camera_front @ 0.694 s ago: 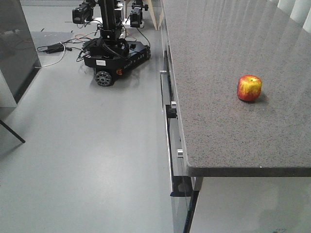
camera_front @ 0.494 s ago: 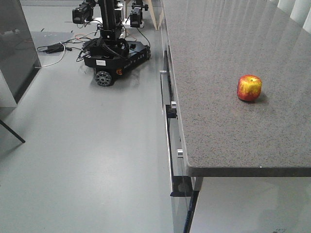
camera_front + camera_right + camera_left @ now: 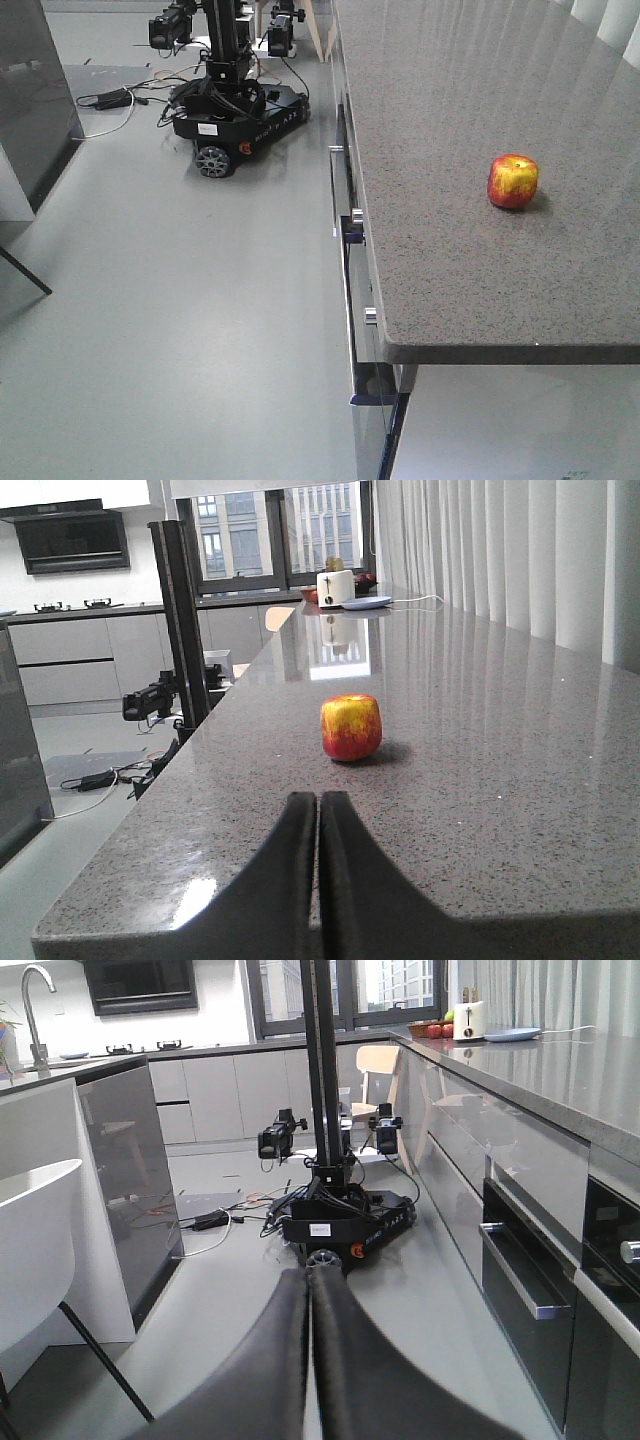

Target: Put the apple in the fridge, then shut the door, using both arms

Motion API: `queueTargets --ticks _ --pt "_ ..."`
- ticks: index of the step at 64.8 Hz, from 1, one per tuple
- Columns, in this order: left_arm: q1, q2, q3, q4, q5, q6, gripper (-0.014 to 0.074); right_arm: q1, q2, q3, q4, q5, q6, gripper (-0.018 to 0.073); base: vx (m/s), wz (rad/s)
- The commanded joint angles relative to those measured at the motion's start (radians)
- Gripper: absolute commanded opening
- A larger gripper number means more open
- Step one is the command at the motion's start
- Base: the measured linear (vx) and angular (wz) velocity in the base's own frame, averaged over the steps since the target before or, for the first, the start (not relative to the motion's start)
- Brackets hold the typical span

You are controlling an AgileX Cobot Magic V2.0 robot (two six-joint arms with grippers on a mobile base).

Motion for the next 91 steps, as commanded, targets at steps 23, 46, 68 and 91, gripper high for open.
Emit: queueTargets --ticks 23,46,68,91 --pt "-0.006 -0.016 0.028 -0.007 -0.071 -0.008 -0.0006 -0.005 -0.006 0.001 -0.010 -0.073 0.003 -0.0002 0.00 0.00" --pt "-0.006 -0.016 0.028 -0.007 -0.071 -0.008 -0.0006 -0.005 -0.006 -0.062 0.127 -0.123 0.057 -0.0002 0.00 0.00" --pt "-0.006 -0.016 0.028 -0.007 -0.071 -0.008 -0.0006 -0.003 0.230 -0.593 0.126 0.306 -0.095 0.0008 0.00 0.00" --pt "-0.006 -0.016 0.028 -0.007 -0.071 -0.008 -0.0006 -0.003 0.631 -0.923 0.277 0.345 -0.427 0.0552 0.00 0.00"
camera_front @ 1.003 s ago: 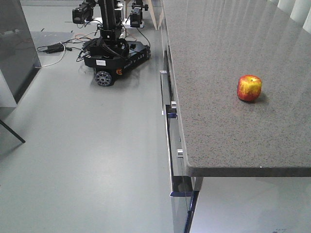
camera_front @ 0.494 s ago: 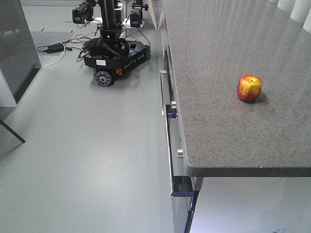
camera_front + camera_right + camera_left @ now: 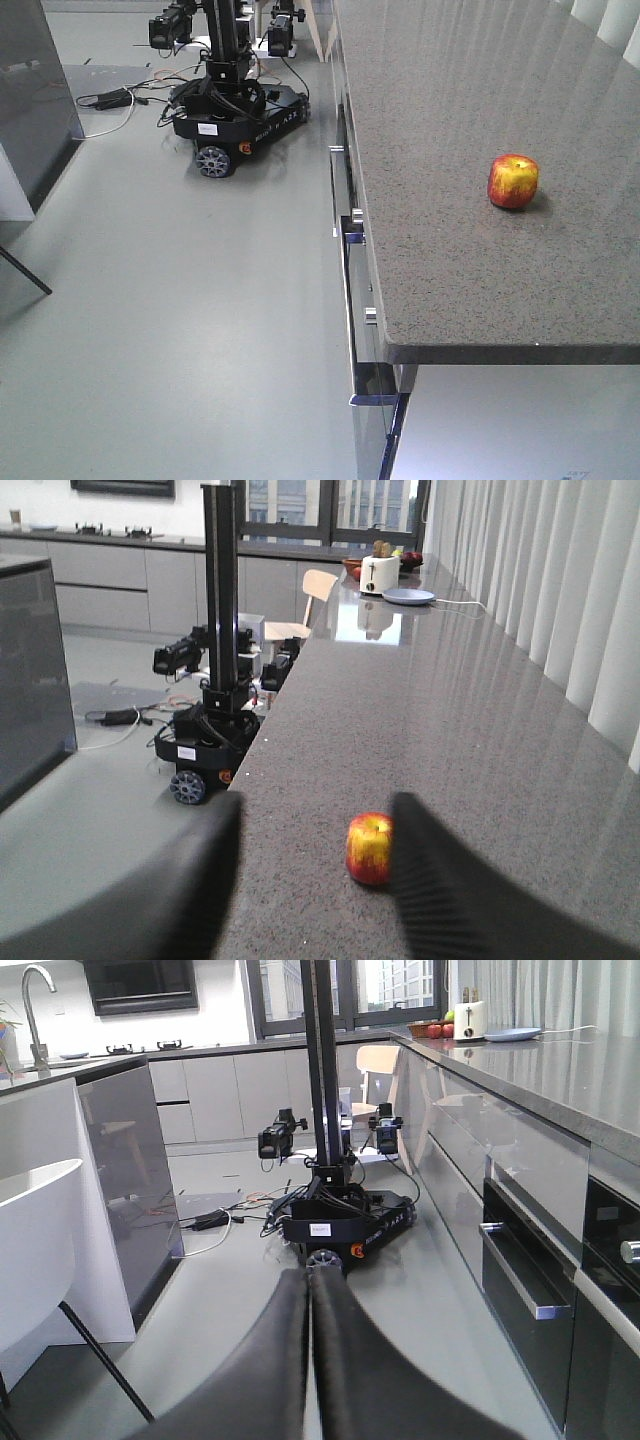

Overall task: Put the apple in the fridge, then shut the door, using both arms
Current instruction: 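Move the open right gripper down over the red-yellow apple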

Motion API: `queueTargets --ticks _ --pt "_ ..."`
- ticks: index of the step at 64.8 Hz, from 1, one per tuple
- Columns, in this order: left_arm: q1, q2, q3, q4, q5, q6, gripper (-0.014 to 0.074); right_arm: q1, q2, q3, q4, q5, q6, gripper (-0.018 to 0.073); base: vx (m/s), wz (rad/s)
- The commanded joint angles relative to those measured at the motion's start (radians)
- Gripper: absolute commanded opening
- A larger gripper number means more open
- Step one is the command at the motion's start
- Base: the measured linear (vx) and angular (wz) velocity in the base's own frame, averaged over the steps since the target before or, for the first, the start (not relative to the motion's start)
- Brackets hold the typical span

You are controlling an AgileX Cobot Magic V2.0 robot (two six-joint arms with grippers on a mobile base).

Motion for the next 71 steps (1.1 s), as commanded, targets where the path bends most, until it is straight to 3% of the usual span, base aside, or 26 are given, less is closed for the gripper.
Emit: queueTargets --ticks 1,7,23,47,64,71 --pt "-0.006 -0.016 0.028 -0.007 -0.071 -0.008 -0.0006 -0.003 0.073 -0.051 0.019 -0.113 -0.039 0.0580 0.00 0.00" --pt "-0.006 -0.016 0.028 -0.007 -0.071 -0.008 -0.0006 -0.003 0.121 -0.051 0.015 -0.156 -0.067 0.0732 0.00 0.00" --pt "-0.006 -0.016 0.028 -0.007 -0.071 -0.008 -0.0006 -0.003 0.219 -0.073 0.022 -0.206 -0.111 0.0711 0.00 0.00" --pt "-0.006 -0.016 0.028 -0.007 -0.071 -0.008 -0.0006 -0.003 0.648 -0.481 0.023 -0.083 -0.111 0.0698 0.00 0.00" --pt "-0.006 -0.016 0.028 -0.007 -0.071 -0.008 -0.0006 -0.005 0.985 -0.727 0.006 -0.054 -0.004 0.0691 0.00 0.00" --pt "-0.006 -0.016 0.028 -0.007 -0.071 -0.008 -0.0006 -0.009 1.085 -0.808 -0.079 -0.029 0.080 0.0689 0.00 0.00"
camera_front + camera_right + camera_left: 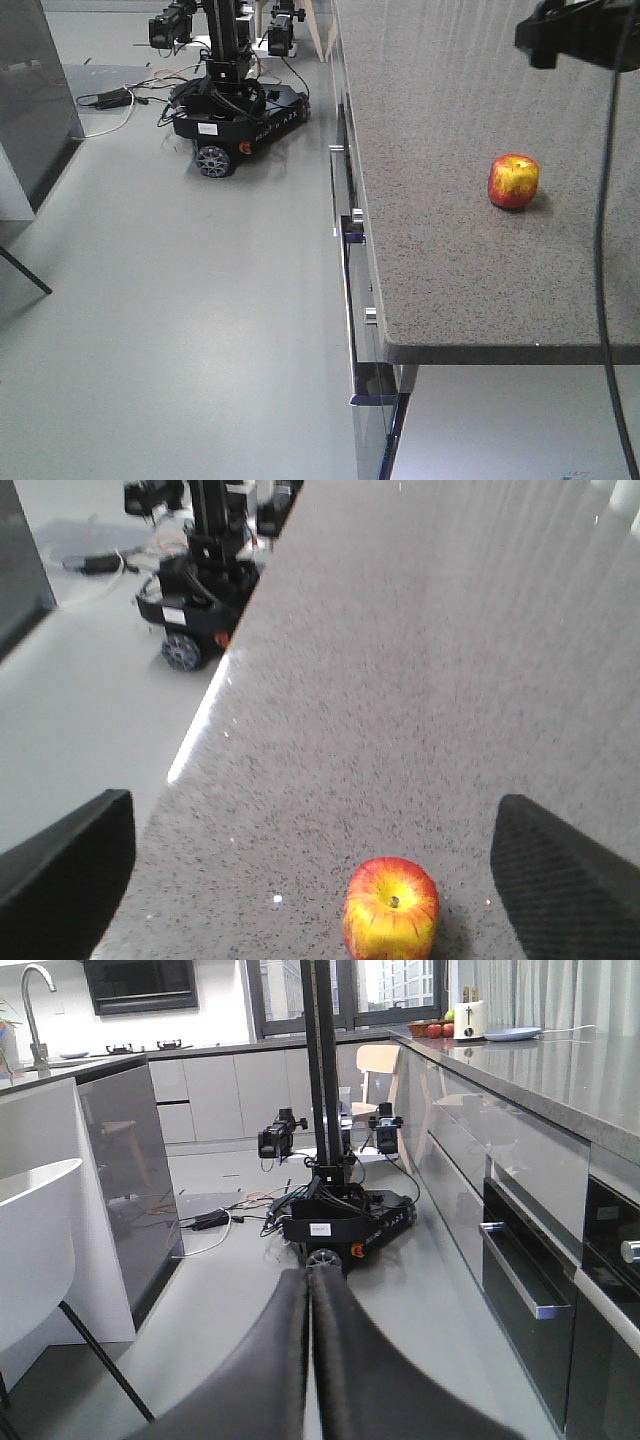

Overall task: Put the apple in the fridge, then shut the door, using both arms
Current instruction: 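Move the open right gripper down over the red-yellow apple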

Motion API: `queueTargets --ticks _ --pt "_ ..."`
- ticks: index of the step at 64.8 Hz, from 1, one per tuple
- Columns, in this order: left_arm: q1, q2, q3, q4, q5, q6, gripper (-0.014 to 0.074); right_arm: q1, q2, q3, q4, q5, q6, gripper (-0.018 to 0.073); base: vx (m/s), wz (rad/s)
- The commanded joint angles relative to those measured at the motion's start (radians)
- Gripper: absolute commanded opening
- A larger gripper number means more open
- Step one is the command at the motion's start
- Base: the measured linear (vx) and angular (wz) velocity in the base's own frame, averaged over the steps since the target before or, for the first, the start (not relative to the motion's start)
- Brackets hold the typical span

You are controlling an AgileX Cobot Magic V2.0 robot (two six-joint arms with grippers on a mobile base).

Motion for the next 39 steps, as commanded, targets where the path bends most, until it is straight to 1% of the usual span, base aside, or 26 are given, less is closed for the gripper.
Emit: queueTargets --ticks 1,8,12,18,28,35,39 --pt "-0.006 -0.016 0.028 -0.007 -0.071 -0.008 -0.0006 -0.012 0.048 -0.092 -0.071 -0.039 0.076 0.0689 0.00 0.00" --pt "-0.006 -0.016 0.028 -0.007 -0.071 -0.008 -0.0006 -0.039 0.125 -0.148 -0.122 -0.016 0.159 0.0689 0.00 0.00" --pt "-0.006 -0.016 0.028 -0.007 -0.071 -0.008 -0.0006 -0.057 0.162 -0.171 -0.121 -0.006 0.183 0.0688 0.00 0.00" --pt "-0.006 -0.016 0.028 -0.007 -0.071 -0.008 -0.0006 -0.075 0.210 -0.199 -0.120 0.016 0.170 0.0686 0.00 0.00" --pt "-0.006 -0.016 0.028 -0.007 -0.071 -0.008 -0.0006 -0.072 0.274 -0.243 -0.114 0.034 0.131 0.0686 0.00 0.00" --pt "-0.006 -0.016 0.028 -0.007 -0.071 -0.008 -0.0006 -0.072 0.309 -0.268 -0.077 0.030 0.130 0.0686 0.00 0.00" --pt "-0.006 -0.016 0.028 -0.007 -0.071 -0.008 -0.0006 -0.072 0.330 -0.278 -0.054 0.032 0.109 0.0686 0.00 0.00"
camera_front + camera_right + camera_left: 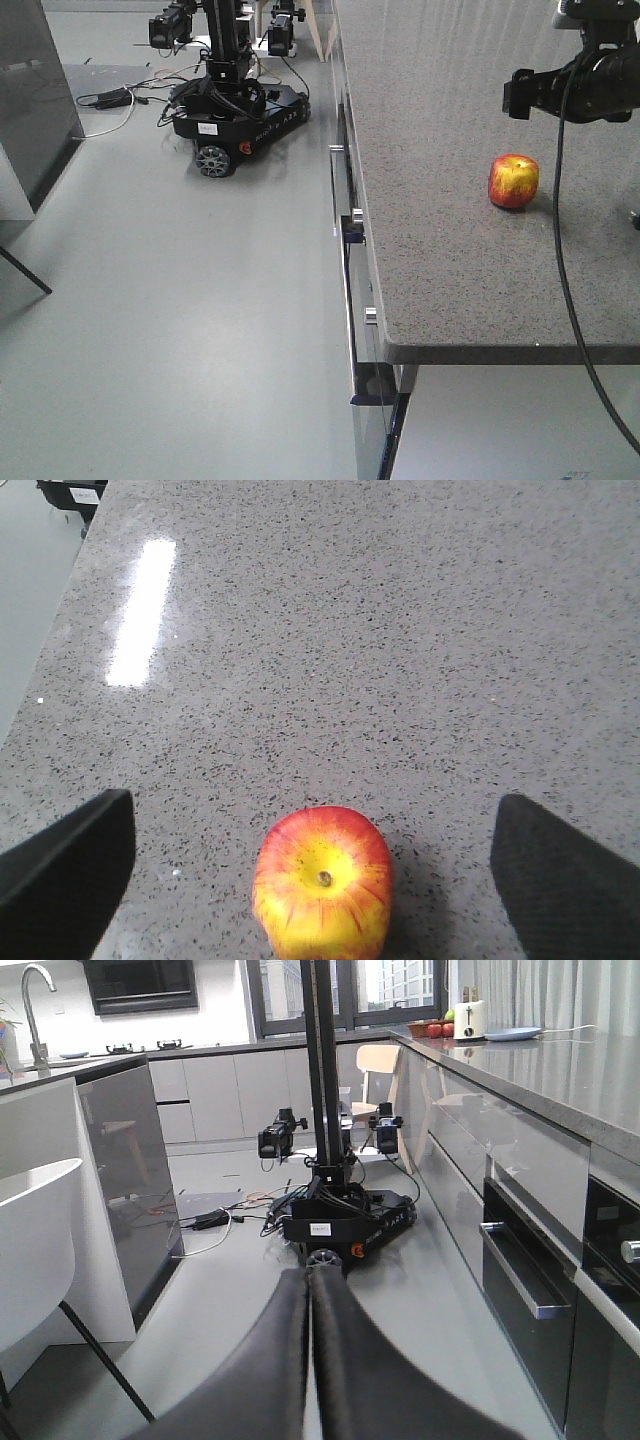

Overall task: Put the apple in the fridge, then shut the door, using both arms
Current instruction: 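Move the open right gripper down over the red-yellow apple, then close the right gripper around the apple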

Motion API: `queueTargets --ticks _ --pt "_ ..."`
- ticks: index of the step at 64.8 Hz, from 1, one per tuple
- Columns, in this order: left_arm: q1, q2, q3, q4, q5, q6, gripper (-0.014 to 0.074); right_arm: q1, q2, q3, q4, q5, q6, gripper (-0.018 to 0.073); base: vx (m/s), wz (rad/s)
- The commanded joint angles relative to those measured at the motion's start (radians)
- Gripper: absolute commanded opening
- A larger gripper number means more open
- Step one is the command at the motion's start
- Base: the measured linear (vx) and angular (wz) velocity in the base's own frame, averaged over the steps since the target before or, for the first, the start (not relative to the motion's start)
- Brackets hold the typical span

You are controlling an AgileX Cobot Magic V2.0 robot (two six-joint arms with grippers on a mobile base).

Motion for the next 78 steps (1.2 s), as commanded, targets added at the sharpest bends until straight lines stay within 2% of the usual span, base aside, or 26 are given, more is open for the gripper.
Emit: queueTargets --ticks 1,8,78 --pt "-0.006 -0.016 0.028 -0.007 -0.071 -0.008 -0.0006 -0.003 -0.028 -0.049 0.035 -0.061 -0.032 0.0686 0.00 0.00" --pt "-0.006 -0.016 0.028 -0.007 -0.071 -0.008 -0.0006 -0.003 0.009 -0.059 0.077 -0.052 -0.061 0.0686 0.00 0.00" --pt "-0.006 -0.016 0.028 -0.007 -0.071 -0.008 -0.0006 -0.004 0.174 -0.060 0.061 -0.148 -0.076 0.0657 0.00 0.00"
